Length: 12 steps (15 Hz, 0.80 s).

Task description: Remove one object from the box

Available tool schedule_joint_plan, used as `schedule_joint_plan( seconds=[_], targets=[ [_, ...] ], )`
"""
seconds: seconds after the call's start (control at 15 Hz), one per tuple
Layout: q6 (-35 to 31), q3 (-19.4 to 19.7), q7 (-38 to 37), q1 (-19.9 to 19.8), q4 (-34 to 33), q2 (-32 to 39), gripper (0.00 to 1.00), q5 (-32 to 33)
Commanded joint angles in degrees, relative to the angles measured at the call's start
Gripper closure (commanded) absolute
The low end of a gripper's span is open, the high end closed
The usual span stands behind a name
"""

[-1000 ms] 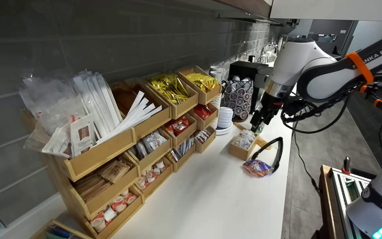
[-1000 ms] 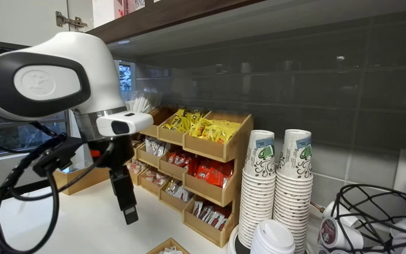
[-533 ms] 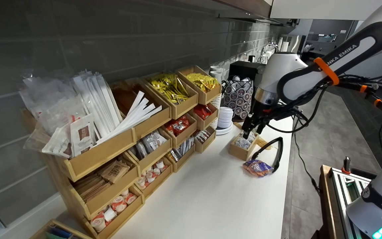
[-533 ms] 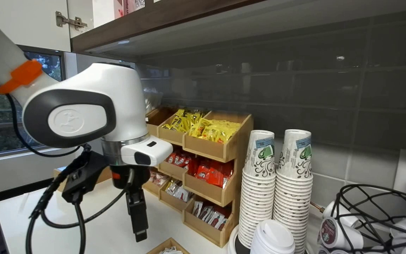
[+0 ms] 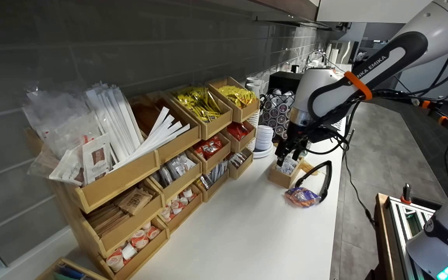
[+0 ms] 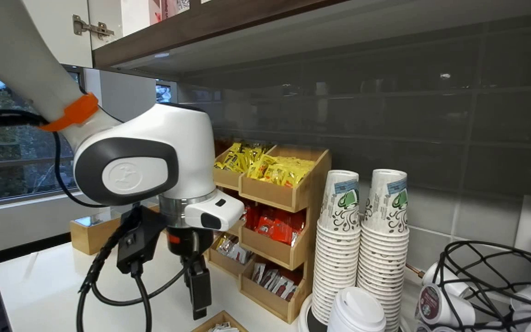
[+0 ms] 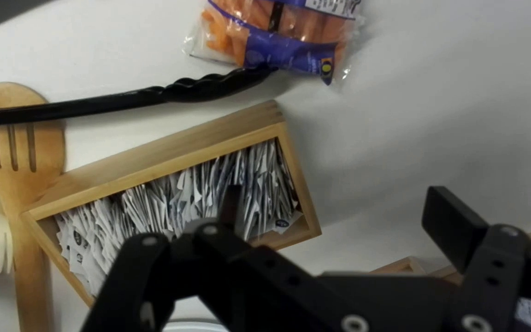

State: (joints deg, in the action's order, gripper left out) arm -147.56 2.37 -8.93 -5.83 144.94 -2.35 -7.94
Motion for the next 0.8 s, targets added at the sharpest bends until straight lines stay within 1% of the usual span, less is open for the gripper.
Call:
schedule_joint_plan(
  seconds=[0.0,0.27,0.33,0.4,0.73],
  targets=[
    [0.2,0.8,-0.1,0.6,-0.3,0.5,0.0,0.2],
    [0.2,0.8,-0.1,0.7,-0.4,0.3,0.0,0.2],
    [-1.0,0.9,-0.4,0.5,-0.3,1.2,0.0,1.1],
    [-1.1,1.1,1.1,0.4,-0.5,1.8,0.0,1.0],
    [-3.9,1.7,2.8,0.3,-1.4,3.9,0.0,0.4]
  ],
)
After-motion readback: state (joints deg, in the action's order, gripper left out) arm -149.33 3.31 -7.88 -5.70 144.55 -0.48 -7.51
